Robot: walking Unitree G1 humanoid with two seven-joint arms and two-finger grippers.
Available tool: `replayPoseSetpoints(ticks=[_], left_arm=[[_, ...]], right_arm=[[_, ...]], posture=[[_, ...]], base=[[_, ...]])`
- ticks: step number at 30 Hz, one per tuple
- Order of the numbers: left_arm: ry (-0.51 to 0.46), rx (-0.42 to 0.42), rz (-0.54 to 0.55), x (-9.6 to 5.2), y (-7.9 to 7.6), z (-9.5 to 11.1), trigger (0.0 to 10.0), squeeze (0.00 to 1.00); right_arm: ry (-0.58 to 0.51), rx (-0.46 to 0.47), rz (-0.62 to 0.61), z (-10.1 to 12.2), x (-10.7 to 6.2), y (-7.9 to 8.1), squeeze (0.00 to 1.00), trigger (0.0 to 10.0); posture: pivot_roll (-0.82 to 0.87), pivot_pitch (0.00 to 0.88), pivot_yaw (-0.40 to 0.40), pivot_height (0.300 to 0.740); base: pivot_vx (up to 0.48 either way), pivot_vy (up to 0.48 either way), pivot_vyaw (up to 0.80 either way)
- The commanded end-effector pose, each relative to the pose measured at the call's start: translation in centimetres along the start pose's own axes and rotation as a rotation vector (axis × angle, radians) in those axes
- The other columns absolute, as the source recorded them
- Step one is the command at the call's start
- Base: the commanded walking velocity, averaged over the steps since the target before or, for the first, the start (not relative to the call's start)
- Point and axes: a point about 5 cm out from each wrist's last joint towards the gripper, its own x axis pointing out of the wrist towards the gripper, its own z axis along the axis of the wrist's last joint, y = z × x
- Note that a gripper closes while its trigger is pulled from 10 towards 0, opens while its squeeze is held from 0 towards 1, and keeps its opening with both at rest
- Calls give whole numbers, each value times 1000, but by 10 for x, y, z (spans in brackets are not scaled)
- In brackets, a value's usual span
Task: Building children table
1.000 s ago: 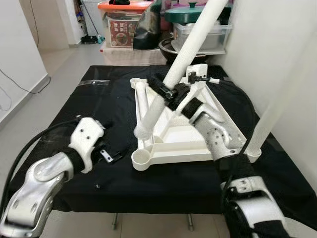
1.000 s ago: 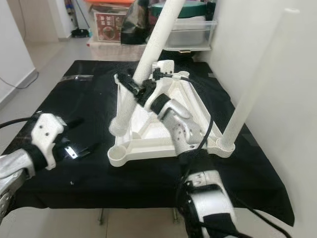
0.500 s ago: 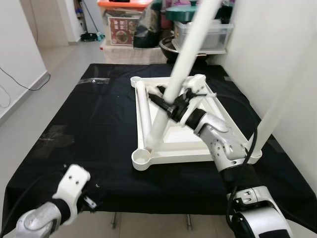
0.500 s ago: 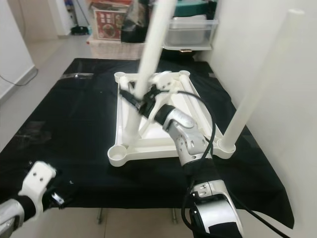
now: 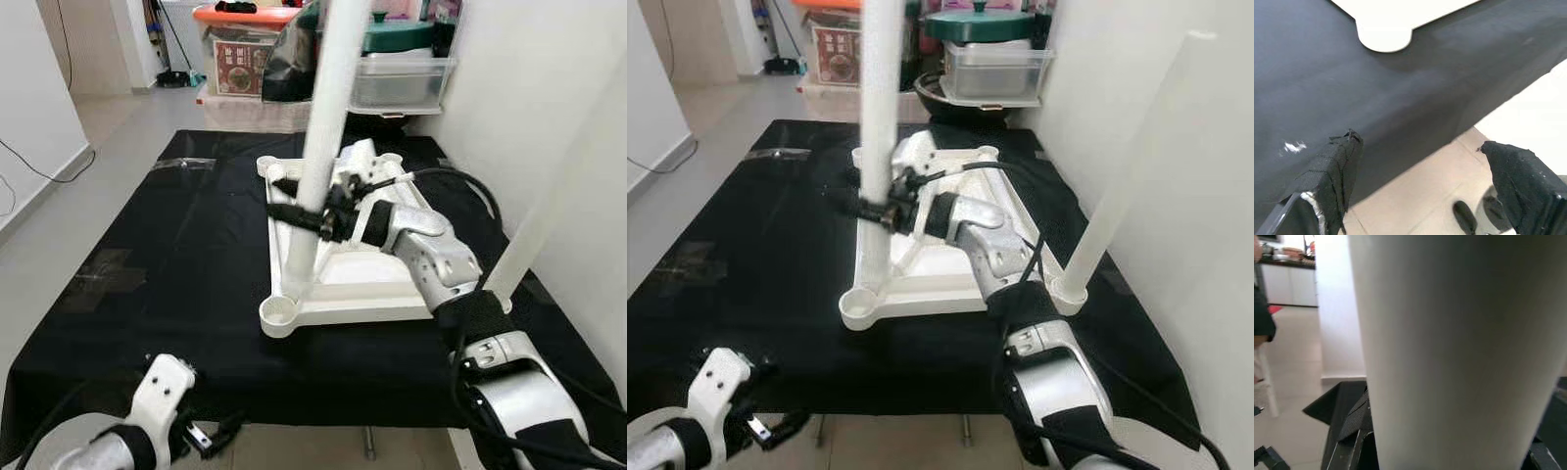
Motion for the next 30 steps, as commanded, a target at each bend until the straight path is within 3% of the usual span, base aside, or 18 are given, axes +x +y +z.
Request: replayPoseSetpoints(ticks=[1,12,30], left_arm=[[6,-9,-18,1,-3,-1,10000,0],[-9,-34,-32,3,-4,2,10000,0],[-29,-38,-32,8,-8,7,10000,0]], right_arm=[[-10,8,17,1,1,1,0,0],[-1,44,38,-14,18,5,0,0],[105,-32,103,-29,28,9,0,0]], posture=[[136,0,-81,740],[142,0,-82,740],[150,0,-97,740]], base=[[0,0,0],[0,0,0],[0,0,0]])
